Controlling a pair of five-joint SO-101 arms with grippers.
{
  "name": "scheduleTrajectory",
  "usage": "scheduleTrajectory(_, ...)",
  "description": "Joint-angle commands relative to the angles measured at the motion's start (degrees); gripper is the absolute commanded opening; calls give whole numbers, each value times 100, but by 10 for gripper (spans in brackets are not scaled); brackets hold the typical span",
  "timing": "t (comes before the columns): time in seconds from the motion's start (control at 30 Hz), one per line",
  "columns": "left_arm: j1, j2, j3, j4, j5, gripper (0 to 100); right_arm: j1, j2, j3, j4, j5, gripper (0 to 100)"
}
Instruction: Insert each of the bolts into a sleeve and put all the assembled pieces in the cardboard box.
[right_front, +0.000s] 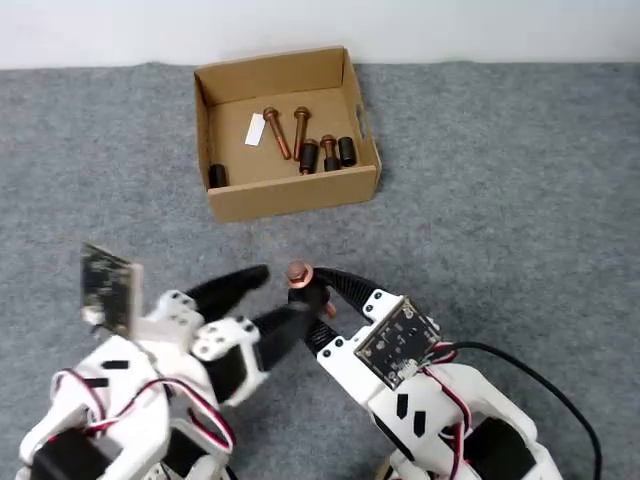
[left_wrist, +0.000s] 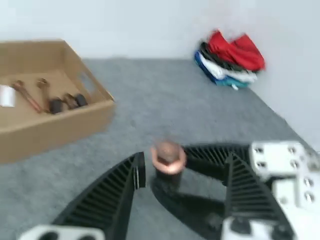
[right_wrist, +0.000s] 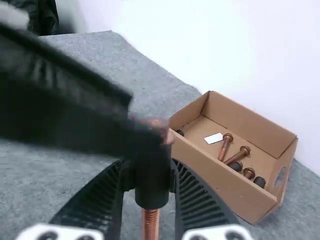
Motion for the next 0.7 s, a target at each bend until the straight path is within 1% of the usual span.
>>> scheduleTrajectory(0.0,-774,26,-259,9,-457,239,382,-31,-97,-163,-26,8)
scheduleTrajectory(0.07,-1266,18,-259,18,-615,201,769,-13,-97,-163,-308,8)
scheduleTrajectory(0.1,-1503,9,-259,18,-695,167,998,48,-123,-154,-536,8)
scheduleTrajectory(0.2,-2057,-158,-57,18,-985,20,1666,593,-431,-119,-1160,8)
scheduleTrajectory(0.23,-2171,-246,154,18,-1099,0,1859,901,-589,-119,-1327,8)
scheduleTrajectory(0.27,-2277,-360,426,18,-1222,16,2026,1235,-756,-145,-1468,8)
scheduleTrajectory(0.37,-2523,-888,1516,18,-1591,3,2334,2475,-1442,-163,-1811,8)
scheduleTrajectory(0.57,-3121,-2541,3864,-211,-2215,5,2360,4998,-3262,-286,-1943,8)
scheduleTrajectory(0.67,-3516,-2435,4602,-589,-2532,5,2360,6123,-4202,-655,-1925,8)
